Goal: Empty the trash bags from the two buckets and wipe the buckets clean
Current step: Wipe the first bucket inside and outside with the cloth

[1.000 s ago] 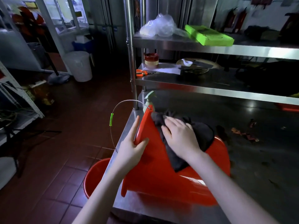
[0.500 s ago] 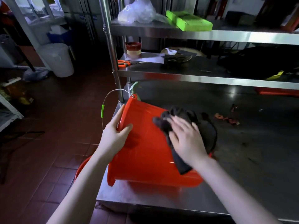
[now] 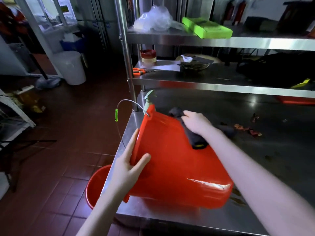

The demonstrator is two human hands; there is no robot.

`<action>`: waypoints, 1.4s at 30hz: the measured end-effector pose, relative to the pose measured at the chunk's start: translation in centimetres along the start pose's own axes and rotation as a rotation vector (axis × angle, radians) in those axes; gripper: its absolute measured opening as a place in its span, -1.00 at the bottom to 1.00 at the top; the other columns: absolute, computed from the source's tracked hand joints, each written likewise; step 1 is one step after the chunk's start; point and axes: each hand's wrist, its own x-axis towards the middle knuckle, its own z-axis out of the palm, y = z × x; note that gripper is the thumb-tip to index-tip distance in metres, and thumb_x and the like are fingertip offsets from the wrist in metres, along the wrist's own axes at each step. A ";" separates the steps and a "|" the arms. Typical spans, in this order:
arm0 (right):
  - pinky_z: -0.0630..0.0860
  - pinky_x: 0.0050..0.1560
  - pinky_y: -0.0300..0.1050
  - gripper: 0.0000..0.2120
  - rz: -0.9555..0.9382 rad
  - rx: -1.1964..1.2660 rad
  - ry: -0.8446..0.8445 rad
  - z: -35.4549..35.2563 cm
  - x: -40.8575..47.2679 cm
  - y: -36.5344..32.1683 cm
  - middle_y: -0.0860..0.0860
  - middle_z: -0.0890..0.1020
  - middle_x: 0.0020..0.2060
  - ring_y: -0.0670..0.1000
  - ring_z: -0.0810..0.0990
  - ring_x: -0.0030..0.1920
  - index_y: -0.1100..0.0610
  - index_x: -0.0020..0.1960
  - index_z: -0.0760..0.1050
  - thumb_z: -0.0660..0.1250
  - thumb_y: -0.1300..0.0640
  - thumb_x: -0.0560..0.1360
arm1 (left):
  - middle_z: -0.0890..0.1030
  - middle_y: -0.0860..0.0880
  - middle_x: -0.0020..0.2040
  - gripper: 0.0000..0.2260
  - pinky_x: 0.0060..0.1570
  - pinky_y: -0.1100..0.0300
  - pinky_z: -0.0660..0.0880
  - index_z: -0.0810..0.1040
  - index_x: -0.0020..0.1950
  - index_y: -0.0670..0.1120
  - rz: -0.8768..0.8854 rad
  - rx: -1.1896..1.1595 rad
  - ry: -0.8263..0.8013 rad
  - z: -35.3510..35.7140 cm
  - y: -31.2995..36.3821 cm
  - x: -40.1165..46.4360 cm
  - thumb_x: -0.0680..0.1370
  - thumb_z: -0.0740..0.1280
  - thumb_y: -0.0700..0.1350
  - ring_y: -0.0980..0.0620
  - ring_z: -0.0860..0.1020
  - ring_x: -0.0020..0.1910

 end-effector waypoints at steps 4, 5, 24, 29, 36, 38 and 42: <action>0.40 0.15 0.08 -0.71 -0.411 -0.055 0.273 4.0 -3.5 -7.3 0.05 0.57 0.24 0.14 0.51 0.26 0.06 0.20 0.49 0.10 -0.01 0.60 | 0.63 0.09 0.10 -0.39 -0.14 0.44 0.52 0.19 0.44 0.39 -0.054 0.085 0.036 -1.6 -0.8 0.8 0.54 0.40 -0.03 0.28 0.63 -0.08; 0.40 0.15 0.08 -0.67 -0.442 -0.056 0.359 5.0 -4.6 -7.7 0.03 0.59 0.22 0.10 0.52 0.26 0.07 0.18 0.52 0.09 -0.03 0.58 | 0.62 0.13 0.10 -0.42 -0.08 0.40 0.52 0.19 0.44 0.40 -0.064 0.135 0.040 -2.3 -1.0 0.9 0.55 0.38 0.02 0.34 0.61 -0.08; 0.42 0.13 0.04 -0.79 -0.106 0.131 -0.109 2.9 0.6 -7.0 0.18 0.54 0.26 0.24 0.50 0.20 0.01 0.02 0.48 0.08 0.01 0.58 | 0.70 0.08 -0.15 -0.78 -0.01 -0.11 0.61 0.62 0.06 0.17 -0.234 -0.019 0.233 -2.7 2.3 5.4 0.48 0.30 0.16 0.03 0.67 -0.12; 0.41 0.28 0.08 -0.65 -0.496 -0.019 0.152 4.4 -6.9 -3.7 0.01 0.51 0.34 0.10 0.45 0.34 -0.02 0.29 0.46 0.08 -0.03 0.57 | 0.70 0.10 -0.17 -0.89 -0.01 -0.06 0.62 0.63 0.00 0.18 -0.229 -0.043 0.277 -2.8 2.4 6.0 0.54 0.32 0.07 0.10 0.67 -0.13; 0.43 0.21 0.07 -0.61 -0.369 -0.037 0.358 3.6 -8.4 4.0 0.03 0.54 0.31 0.12 0.49 0.32 -0.01 0.32 0.48 0.07 -0.02 0.56 | 0.62 -0.02 -0.27 -0.73 -0.12 -0.26 0.60 0.62 0.14 0.24 -0.180 -0.085 0.208 -1.5 2.6 5.5 0.47 0.31 0.16 -0.16 0.64 -0.26; 0.45 0.12 0.07 -0.71 -0.034 0.021 0.207 1.4 -3.4 4.7 0.15 0.56 0.24 0.23 0.52 0.20 0.02 0.20 0.49 0.09 -0.04 0.61 | 0.54 -0.08 -0.31 -0.76 -0.16 -0.30 0.58 0.61 0.12 0.31 -0.148 -0.095 0.184 -0.8 2.6 5.4 0.47 0.31 0.17 -0.26 0.61 -0.30; 0.47 0.03 0.06 -0.78 -0.006 0.003 0.140 0.9 -1.1 5.1 0.15 0.58 0.16 0.23 0.53 0.12 0.00 0.05 0.47 0.08 -0.03 0.60 | 0.53 0.01 -0.29 -0.82 -0.14 -0.22 0.57 0.59 -0.03 0.44 -0.146 -0.056 0.179 -0.2 3.3 6.3 0.52 0.29 0.12 0.02 0.48 -0.30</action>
